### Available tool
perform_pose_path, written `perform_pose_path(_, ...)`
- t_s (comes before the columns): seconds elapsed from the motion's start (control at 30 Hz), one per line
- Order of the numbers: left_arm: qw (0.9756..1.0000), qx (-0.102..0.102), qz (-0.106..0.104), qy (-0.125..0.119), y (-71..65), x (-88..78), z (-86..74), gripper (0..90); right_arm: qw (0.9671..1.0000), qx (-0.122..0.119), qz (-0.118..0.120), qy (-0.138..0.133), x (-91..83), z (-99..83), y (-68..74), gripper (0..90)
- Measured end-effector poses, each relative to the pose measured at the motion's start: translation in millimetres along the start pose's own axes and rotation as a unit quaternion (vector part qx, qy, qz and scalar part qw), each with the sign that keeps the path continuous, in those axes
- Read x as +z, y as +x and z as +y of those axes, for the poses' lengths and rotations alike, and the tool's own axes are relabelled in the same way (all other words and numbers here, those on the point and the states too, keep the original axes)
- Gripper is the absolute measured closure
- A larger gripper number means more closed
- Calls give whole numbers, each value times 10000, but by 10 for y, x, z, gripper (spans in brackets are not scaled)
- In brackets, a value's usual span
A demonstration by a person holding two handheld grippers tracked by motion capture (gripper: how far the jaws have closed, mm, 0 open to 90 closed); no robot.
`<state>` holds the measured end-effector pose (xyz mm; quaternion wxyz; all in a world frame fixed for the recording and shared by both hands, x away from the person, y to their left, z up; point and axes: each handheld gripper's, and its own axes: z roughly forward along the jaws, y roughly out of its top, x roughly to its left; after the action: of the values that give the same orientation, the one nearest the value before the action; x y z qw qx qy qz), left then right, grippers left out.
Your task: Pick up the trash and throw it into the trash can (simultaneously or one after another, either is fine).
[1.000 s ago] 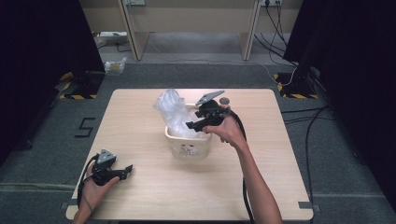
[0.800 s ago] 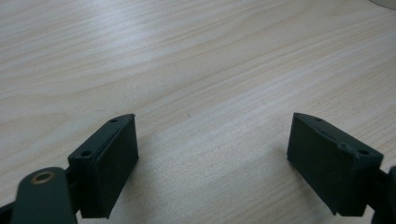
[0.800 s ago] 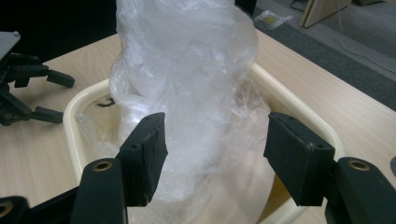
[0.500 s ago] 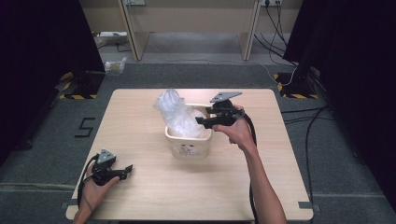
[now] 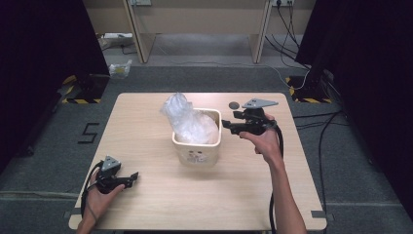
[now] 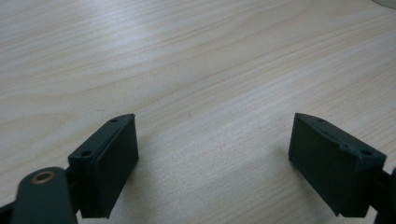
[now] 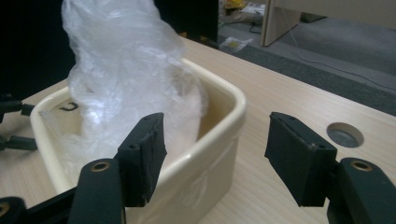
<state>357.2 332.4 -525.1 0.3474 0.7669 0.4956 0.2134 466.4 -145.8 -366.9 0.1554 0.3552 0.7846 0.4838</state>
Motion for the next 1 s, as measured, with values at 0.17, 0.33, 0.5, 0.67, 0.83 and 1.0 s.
perform_pose_path(0.17,10000,-10,4,8,-2,9,8,141,9998,154,-125,-45,-98,-122,-90,369)
perform_pose_path(0.33,10000,-10,4,21,-1,10,12,140,9993,233,-269,-98,-183,-200,-154,356)
perform_pose_path(0.5,10000,-11,5,19,-2,10,11,140,9988,310,-356,-124,-244,-267,-183,350)
perform_pose_path(0.67,10000,-10,4,19,-2,10,11,140,9987,324,-384,-104,-266,-336,-192,349)
perform_pose_path(0.83,10000,-9,4,17,-3,10,11,141,9982,383,-455,-61,-280,-425,-220,350)
perform_pose_path(1.0,10000,-6,3,16,-3,10,11,142,9972,403,-633,51,-274,-552,-244,346)
